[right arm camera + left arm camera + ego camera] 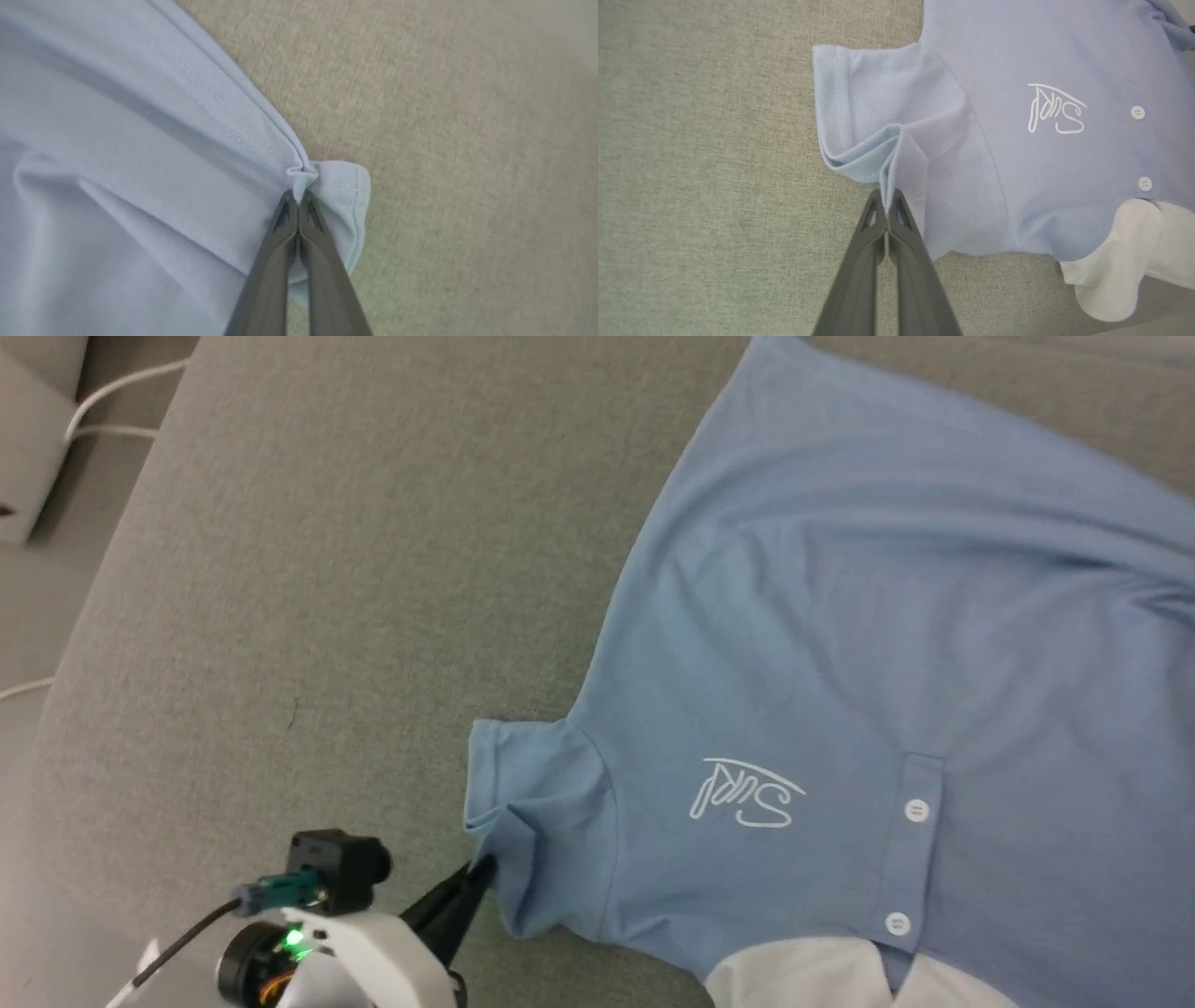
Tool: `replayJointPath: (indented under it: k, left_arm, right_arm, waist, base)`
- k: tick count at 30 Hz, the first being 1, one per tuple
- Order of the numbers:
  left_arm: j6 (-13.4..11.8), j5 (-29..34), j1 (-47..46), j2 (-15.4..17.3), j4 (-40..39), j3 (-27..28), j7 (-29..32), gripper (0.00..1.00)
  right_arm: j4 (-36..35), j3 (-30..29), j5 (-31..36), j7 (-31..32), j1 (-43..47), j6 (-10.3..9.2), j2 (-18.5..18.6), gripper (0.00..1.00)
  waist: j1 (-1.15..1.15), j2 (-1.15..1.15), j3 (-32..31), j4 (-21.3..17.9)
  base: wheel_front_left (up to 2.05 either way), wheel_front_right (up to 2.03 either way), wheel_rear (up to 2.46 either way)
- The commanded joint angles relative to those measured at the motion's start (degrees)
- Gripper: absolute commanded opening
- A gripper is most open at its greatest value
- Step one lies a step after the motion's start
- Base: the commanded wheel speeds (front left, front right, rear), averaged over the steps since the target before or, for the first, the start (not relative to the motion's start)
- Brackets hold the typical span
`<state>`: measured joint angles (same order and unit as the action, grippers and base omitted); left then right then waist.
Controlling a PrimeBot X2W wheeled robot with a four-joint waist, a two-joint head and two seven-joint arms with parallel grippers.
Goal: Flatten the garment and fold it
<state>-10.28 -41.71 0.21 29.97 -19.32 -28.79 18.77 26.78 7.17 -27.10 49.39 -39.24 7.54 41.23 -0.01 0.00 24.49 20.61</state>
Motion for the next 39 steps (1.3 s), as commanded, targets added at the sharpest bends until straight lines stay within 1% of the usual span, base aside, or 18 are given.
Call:
replayJointPath:
  k: [1,3,7,12,16,20,24,26,30,31,32,34,36,39]
  left_arm:
    - [-1.08,-0.83,1.21,0.33,0.83,1.33,-0.75,0.0]
    - [-1.95,-2.06,2.49,0.05,1.54,2.76,-1.64,0.0]
    - [-2.71,-3.78,5.09,-0.13,2.36,4.26,-2.83,0.0]
    - [-3.4,-4.64,7.43,-0.25,3.03,5.04,-3.89,0.0]
    - [-3.72,-4.47,8.4,-0.05,3.47,5.14,-4.41,0.0]
    - [-3.54,-4.52,8.43,-0.28,3.92,5.16,-5.01,0.0]
    - [-3.17,-4.57,8.0,-0.74,4.81,5.05,-5.63,0.0]
    - [-2.98,-4.58,7.77,-0.92,5.24,4.95,-5.83,0.0]
    - [-2.75,-4.57,7.26,-1.14,5.72,4.74,-5.91,0.0]
    - [-2.7,-4.57,7.06,-1.22,5.81,4.68,-5.92,0.0]
    - [-2.68,-4.57,6.88,-1.29,5.89,4.67,-5.94,0.0]
    - [-2.67,-4.6,6.58,-1.5,5.99,4.6,-5.99,0.0]
    - [-2.7,-4.71,6.27,-1.92,5.97,4.56,-6.19,0.0]
    - [-2.71,-4.75,5.64,-2.72,5.84,4.38,-6.62,0.0]
  right_arm:
    - [-0.7,0.83,-1.25,-0.29,5.34,-0.05,0.21,0.0]
    - [-2.89,0.6,-2.87,-0.91,8.99,-0.05,-0.04,0.0]
    - [-8.51,-0.51,-5.15,-1.01,16.49,-0.05,-0.12,0.0]
    - [-16.54,-5.82,-6.23,0.34,26.57,-0.05,-1.28,0.0]
    - [-23.87,-12.16,-6.77,3.13,35.33,-0.05,-4.38,0.0]
    - [-30.6,-17.55,-4.73,6.99,44.07,-0.05,-7.8,0.0]
    - [-34.75,-21.74,-3.41,9.71,50.17,-0.05,-13.21,0.0]
    - [-35.72,-22.2,-2.18,10.81,52.02,-0.05,-14.97,0.0]
    - [-36.68,-21.89,-1.51,11.43,52.99,-0.05,-16.39,0.0]
    - [-37.11,-21.9,-1.05,10.97,52.67,-0.05,-16.38,0.42]
    - [-37.47,-21.73,-0.56,10.47,52.15,-0.05,-16.21,1.0]
    - [-37.98,-21.5,0.08,9.49,50.34,-0.05,-15.94,1.0]
    - [-38.79,-20.08,0.15,8.92,47.98,-0.05,-14.82,1.0]
    - [-39.57,-17.52,-0.45,7.28,42.15,-0.05,-13.5,1.0]
  waist:
    - [0.01,0.0,-8.49,-7.24]
    - [0.01,0.0,-10.61,-8.65]
    - [0.01,0.0,-14.09,-10.99]
    - [0.01,0.0,-17.23,-12.56]
    - [0.01,0.0,-18.37,-13.27]
    - [0.01,0.0,-18.41,-13.89]
    - [0.01,0.0,-18.37,-14.31]
    - [0.01,0.0,-18.31,-14.38]
    - [0.01,0.0,-18.17,-14.19]
    - [0.01,0.0,-18.08,-14.03]
    - [0.01,0.0,-18.02,-13.88]
    - [0.01,0.0,-17.92,-13.45]
    - [0.01,0.0,-17.68,-12.86]
    - [0.01,0.0,-16.85,-11.67]
  base:
    - [0.0,0.0,0.0]
    - [0.0,0.0,0.0]
    - [0.0,0.0,0.0]
    - [0.0,0.0,0.0]
    - [0.0,0.0,0.0]
    - [0.0,0.0,0.0]
    - [0.0,0.0,0.0]
    - [0.0,0.0,0.0]
    - [0.0,0.0,0.0]
    - [0.0,0.0,0.0]
    - [0.0,0.0,0.0]
    - [0.0,0.0,0.0]
    - [0.0,0.0,0.0]
    - [0.0,0.0,0.0]
